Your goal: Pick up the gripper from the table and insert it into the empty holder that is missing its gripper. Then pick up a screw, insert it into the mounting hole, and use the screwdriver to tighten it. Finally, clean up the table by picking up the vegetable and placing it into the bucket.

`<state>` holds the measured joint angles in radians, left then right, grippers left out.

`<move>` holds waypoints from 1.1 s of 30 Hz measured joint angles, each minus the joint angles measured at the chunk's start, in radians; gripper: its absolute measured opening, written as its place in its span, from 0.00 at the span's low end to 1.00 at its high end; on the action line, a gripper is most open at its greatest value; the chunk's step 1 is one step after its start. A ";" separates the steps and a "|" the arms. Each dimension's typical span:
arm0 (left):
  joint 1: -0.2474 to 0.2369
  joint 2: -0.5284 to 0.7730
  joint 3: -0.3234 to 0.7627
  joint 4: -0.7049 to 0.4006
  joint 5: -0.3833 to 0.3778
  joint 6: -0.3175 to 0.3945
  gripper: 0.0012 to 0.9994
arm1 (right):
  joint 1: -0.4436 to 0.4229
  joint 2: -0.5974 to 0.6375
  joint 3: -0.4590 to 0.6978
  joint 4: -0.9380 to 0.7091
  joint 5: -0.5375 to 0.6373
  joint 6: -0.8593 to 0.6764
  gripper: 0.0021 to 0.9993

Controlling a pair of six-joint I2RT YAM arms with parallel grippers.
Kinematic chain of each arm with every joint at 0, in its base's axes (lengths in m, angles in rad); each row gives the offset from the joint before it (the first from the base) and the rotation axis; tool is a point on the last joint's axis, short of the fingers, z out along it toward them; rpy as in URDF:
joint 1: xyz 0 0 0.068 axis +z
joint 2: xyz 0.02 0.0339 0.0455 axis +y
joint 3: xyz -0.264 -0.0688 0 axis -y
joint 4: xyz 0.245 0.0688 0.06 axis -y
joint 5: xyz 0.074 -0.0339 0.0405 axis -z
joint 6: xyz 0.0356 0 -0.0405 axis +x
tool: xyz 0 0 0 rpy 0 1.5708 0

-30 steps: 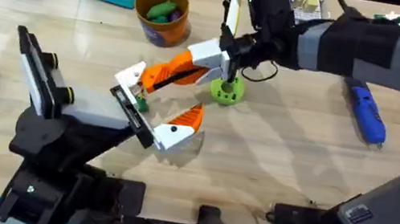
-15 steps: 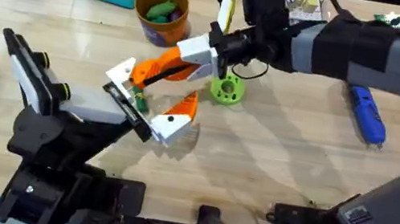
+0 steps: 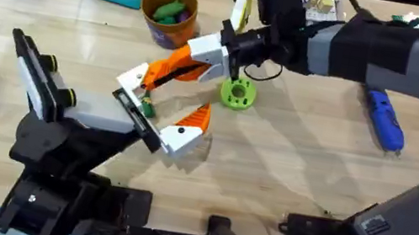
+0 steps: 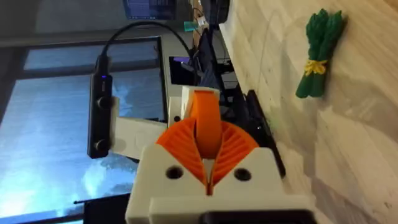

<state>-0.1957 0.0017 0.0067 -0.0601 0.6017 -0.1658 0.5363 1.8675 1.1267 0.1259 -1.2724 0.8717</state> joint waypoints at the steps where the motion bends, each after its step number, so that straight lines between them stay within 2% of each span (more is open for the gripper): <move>1: 0.000 0.000 0.000 0.000 0.002 0.000 0.99 | 0.000 0.000 0.000 0.000 0.000 0.000 0.01; 8: 0.000 0.000 0.000 0.000 0.003 0.000 0.99 | 0.007 0.000 0.000 0.000 -0.008 0.000 0.01; 13: 0.003 -0.001 0.000 -0.001 0.004 -0.007 0.99 | 0.071 0.000 0.002 0.009 0.016 -0.001 0.01; 33: 0.004 -0.001 0.000 -0.001 -0.001 -0.021 0.99 | 0.081 0.011 0.006 0.063 0.066 0.000 0.01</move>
<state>-0.1917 0.0010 0.0067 -0.0612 0.6011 -0.1863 0.6177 1.8790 1.1324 0.1893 -1.2065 0.8713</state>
